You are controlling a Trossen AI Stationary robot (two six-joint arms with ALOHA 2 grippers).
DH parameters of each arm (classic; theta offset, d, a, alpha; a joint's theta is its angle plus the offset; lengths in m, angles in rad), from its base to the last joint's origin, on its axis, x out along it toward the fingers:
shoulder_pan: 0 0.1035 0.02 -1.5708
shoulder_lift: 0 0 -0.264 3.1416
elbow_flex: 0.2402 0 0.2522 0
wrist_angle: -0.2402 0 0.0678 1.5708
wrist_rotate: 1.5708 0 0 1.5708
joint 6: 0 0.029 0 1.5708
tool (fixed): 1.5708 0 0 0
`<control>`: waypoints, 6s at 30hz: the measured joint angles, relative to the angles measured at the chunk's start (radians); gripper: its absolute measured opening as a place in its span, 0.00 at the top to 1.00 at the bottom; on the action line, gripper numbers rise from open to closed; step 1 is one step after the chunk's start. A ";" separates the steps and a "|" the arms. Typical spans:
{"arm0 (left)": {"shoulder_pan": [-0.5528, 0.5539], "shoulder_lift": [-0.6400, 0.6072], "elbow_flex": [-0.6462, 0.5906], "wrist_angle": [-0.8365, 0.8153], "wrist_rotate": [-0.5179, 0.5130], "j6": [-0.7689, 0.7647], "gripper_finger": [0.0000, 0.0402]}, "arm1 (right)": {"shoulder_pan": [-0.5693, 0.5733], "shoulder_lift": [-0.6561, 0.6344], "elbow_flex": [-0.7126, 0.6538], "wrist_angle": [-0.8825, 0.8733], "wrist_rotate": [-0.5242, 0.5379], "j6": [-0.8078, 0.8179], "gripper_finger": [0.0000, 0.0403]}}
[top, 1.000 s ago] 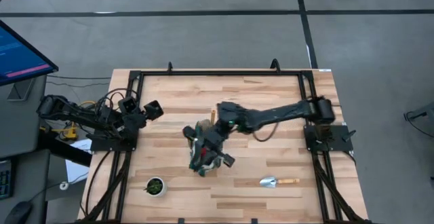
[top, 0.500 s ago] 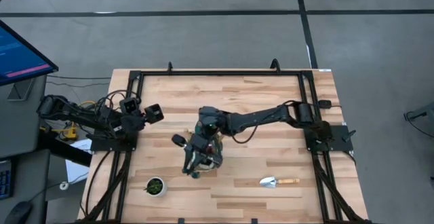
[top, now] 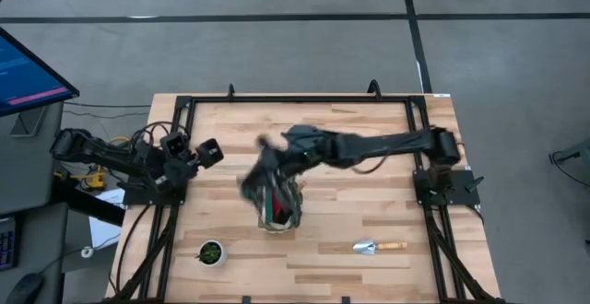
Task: Pick & Place Garden tools in Gardening bag
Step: Put the green shear scissors into the green gardening bag
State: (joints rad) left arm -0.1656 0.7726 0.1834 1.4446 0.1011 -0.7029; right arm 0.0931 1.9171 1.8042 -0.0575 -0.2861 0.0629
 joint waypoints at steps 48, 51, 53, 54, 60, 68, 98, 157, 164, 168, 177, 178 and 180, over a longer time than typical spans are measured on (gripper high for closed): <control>-0.015 0.196 0.334 -0.726 -0.627 0.569 0.47 | 0.048 -0.060 0.001 -0.139 0.968 -0.071 0.92; -0.015 0.196 0.334 -0.725 -0.635 0.560 0.48 | 0.049 -0.059 0.000 -0.141 0.968 -0.073 0.92; -0.015 0.196 0.334 -0.725 -0.640 0.542 0.51 | 0.050 -0.060 0.000 -0.142 0.968 -0.073 0.92; -0.015 0.196 0.334 -0.726 -0.644 0.537 0.53 | 0.050 -0.060 0.000 -0.144 0.968 -0.073 0.92; -0.017 0.196 0.334 -0.725 -0.636 0.479 0.78 | 0.053 -0.060 0.000 -0.146 0.975 -0.073 0.92; -0.017 0.196 0.334 -0.720 -0.637 0.455 0.93 | 0.054 -0.060 0.000 -0.146 0.967 -0.069 0.89; -0.105 0.141 0.334 -0.694 -0.581 0.539 0.93 | 0.114 -0.243 0.001 -0.242 0.890 -0.174 0.44; -0.462 0.792 0.619 -1.108 -0.015 0.332 0.51 | 0.676 -0.270 0.000 -0.983 0.761 0.913 0.67; -0.406 0.919 0.662 -1.106 -0.147 0.332 0.56 | 0.699 -0.270 0.000 -0.984 0.762 0.914 0.67; -0.367 0.954 0.660 -1.118 -0.181 0.331 0.57 | 0.719 -0.270 0.000 -0.987 0.760 0.906 0.67; -0.276 0.948 0.660 -1.138 -0.227 0.358 0.54 | 0.762 -0.270 0.000 -1.034 0.760 0.899 0.67; -0.273 0.949 0.659 -1.141 -0.206 0.358 0.54 | 0.766 -0.270 0.000 -1.036 0.760 0.899 0.67; -0.274 0.949 0.659 -1.140 -0.164 0.358 0.54 | 0.775 -0.270 0.000 -1.041 0.761 0.899 0.67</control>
State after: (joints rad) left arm -0.4398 1.7214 0.8425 0.3042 -0.0633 -0.3450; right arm 0.8682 1.6474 1.8046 -1.0986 0.4744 0.9623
